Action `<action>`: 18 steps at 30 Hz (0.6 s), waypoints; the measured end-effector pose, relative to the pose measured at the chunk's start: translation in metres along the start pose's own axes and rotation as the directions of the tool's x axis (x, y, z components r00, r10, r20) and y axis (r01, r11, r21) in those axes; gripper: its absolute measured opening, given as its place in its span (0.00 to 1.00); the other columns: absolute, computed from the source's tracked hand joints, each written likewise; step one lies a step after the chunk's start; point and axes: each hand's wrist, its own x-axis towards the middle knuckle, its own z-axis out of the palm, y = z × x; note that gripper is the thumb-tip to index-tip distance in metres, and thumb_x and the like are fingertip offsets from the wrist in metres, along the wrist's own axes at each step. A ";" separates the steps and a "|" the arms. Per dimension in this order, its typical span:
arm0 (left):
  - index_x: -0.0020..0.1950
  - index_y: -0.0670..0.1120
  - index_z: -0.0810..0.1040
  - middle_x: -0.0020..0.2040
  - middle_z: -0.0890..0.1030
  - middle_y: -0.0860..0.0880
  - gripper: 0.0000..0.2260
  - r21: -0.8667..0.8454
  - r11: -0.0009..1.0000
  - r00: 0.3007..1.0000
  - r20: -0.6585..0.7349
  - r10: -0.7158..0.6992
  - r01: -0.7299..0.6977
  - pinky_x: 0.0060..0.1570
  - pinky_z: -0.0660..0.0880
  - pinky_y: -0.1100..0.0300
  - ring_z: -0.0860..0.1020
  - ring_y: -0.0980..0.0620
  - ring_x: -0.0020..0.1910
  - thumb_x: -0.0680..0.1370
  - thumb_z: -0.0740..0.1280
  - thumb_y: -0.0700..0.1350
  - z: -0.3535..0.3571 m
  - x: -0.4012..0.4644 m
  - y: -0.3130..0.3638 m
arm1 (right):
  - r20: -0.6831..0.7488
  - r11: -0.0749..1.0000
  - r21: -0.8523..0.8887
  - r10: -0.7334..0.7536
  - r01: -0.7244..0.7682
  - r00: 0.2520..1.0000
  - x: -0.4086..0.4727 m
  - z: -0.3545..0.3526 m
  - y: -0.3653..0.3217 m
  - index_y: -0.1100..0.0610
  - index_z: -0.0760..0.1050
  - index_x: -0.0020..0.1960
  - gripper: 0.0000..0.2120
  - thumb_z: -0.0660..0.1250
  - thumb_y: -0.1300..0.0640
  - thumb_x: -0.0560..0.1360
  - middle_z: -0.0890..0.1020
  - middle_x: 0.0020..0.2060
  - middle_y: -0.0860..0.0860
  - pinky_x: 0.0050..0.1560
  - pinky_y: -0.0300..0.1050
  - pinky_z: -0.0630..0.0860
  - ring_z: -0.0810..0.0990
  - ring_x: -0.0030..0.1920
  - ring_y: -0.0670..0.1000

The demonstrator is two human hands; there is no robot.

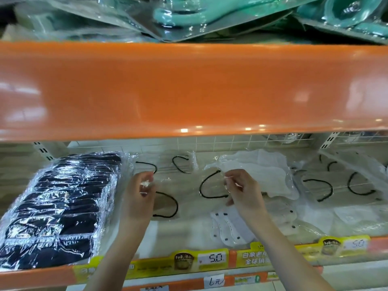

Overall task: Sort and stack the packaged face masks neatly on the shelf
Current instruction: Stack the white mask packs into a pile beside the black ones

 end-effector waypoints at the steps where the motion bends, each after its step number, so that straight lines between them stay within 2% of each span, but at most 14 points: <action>1: 0.55 0.48 0.77 0.49 0.78 0.53 0.10 0.048 0.999 1.000 -0.020 0.018 -0.017 0.39 0.68 0.73 0.75 0.62 0.42 0.77 0.66 0.35 -0.001 0.000 -0.004 | 0.011 1.000 0.006 0.021 -0.021 1.000 0.001 0.004 -0.001 0.52 0.74 0.46 0.11 0.60 0.67 0.79 0.79 0.43 0.54 0.25 0.36 0.72 0.75 0.26 0.42; 4: 0.56 0.44 0.78 0.49 0.78 0.51 0.09 0.158 0.986 0.998 -0.040 0.058 -0.051 0.39 0.67 0.77 0.74 0.61 0.40 0.78 0.65 0.34 -0.006 0.002 -0.017 | 0.042 0.997 0.014 0.070 -0.070 0.997 0.003 0.017 -0.002 0.55 0.75 0.47 0.10 0.60 0.68 0.79 0.79 0.46 0.52 0.27 0.35 0.74 0.77 0.31 0.45; 5: 0.56 0.42 0.78 0.49 0.79 0.49 0.10 0.183 0.981 0.997 -0.035 0.067 -0.059 0.40 0.67 0.76 0.76 0.56 0.40 0.77 0.65 0.33 -0.007 0.004 -0.023 | 0.043 0.997 0.001 0.071 -0.071 0.997 0.004 0.021 -0.002 0.56 0.75 0.47 0.10 0.60 0.68 0.79 0.79 0.45 0.52 0.28 0.34 0.74 0.77 0.33 0.45; 6: 0.56 0.41 0.78 0.50 0.79 0.46 0.11 0.210 0.975 0.996 -0.028 0.081 -0.073 0.43 0.68 0.72 0.77 0.50 0.43 0.76 0.65 0.32 -0.008 0.006 -0.028 | 0.040 0.997 -0.019 0.070 -0.070 0.997 0.005 0.024 -0.002 0.56 0.75 0.47 0.10 0.60 0.68 0.79 0.80 0.45 0.51 0.28 0.33 0.74 0.77 0.34 0.45; 7: 0.57 0.40 0.78 0.51 0.79 0.44 0.12 0.265 0.958 0.993 -0.023 0.117 -0.107 0.46 0.71 0.63 0.77 0.44 0.47 0.75 0.66 0.30 -0.009 0.008 -0.033 | 0.035 0.997 -0.035 0.072 -0.070 0.997 0.008 0.027 -0.002 0.55 0.75 0.47 0.10 0.60 0.68 0.79 0.79 0.44 0.50 0.28 0.32 0.73 0.77 0.35 0.45; 9: 0.55 0.39 0.79 0.52 0.79 0.39 0.15 0.454 0.855 0.959 -0.006 0.285 -0.251 0.50 0.72 0.49 0.76 0.37 0.50 0.71 0.67 0.28 -0.008 0.010 -0.039 | 0.017 0.996 -0.040 0.078 -0.077 0.997 0.013 0.032 -0.003 0.53 0.74 0.46 0.12 0.58 0.67 0.79 0.79 0.43 0.49 0.29 0.31 0.72 0.77 0.38 0.47; 11: 0.53 0.40 0.78 0.50 0.79 0.39 0.13 0.581 0.716 0.887 0.022 0.462 -0.387 0.49 0.71 0.46 0.76 0.37 0.50 0.70 0.63 0.32 -0.006 0.009 -0.040 | -0.020 0.996 -0.012 0.090 -0.090 0.996 0.020 0.037 -0.004 0.53 0.74 0.47 0.11 0.58 0.67 0.79 0.79 0.43 0.49 0.29 0.31 0.73 0.77 0.40 0.47; 13: 0.51 0.41 0.77 0.50 0.80 0.41 0.12 0.590 0.651 0.839 0.086 0.538 -0.478 0.46 0.73 0.48 0.75 0.40 0.49 0.71 0.59 0.39 0.000 0.008 -0.037 | -0.067 0.993 0.023 0.115 -0.114 0.991 0.029 0.043 -0.004 0.56 0.75 0.49 0.10 0.58 0.67 0.79 0.79 0.44 0.50 0.30 0.32 0.74 0.77 0.41 0.46; 15: 0.49 0.43 0.77 0.51 0.80 0.44 0.11 0.556 0.639 0.828 0.183 0.530 -0.532 0.43 0.76 0.49 0.76 0.42 0.49 0.72 0.58 0.42 0.007 0.009 -0.033 | -0.092 0.988 0.047 0.150 -0.147 0.984 0.038 0.050 -0.005 0.56 0.75 0.51 0.09 0.58 0.66 0.80 0.79 0.44 0.51 0.31 0.33 0.75 0.77 0.41 0.46; 18: 0.48 0.43 0.80 0.51 0.82 0.45 0.10 0.589 0.581 0.823 0.320 0.470 -0.561 0.41 0.78 0.52 0.81 0.43 0.48 0.68 0.68 0.42 0.015 0.014 -0.032 | -0.083 0.982 0.067 0.179 -0.174 0.980 0.048 0.065 -0.006 0.54 0.75 0.48 0.10 0.57 0.65 0.80 0.79 0.43 0.50 0.36 0.39 0.77 0.77 0.39 0.47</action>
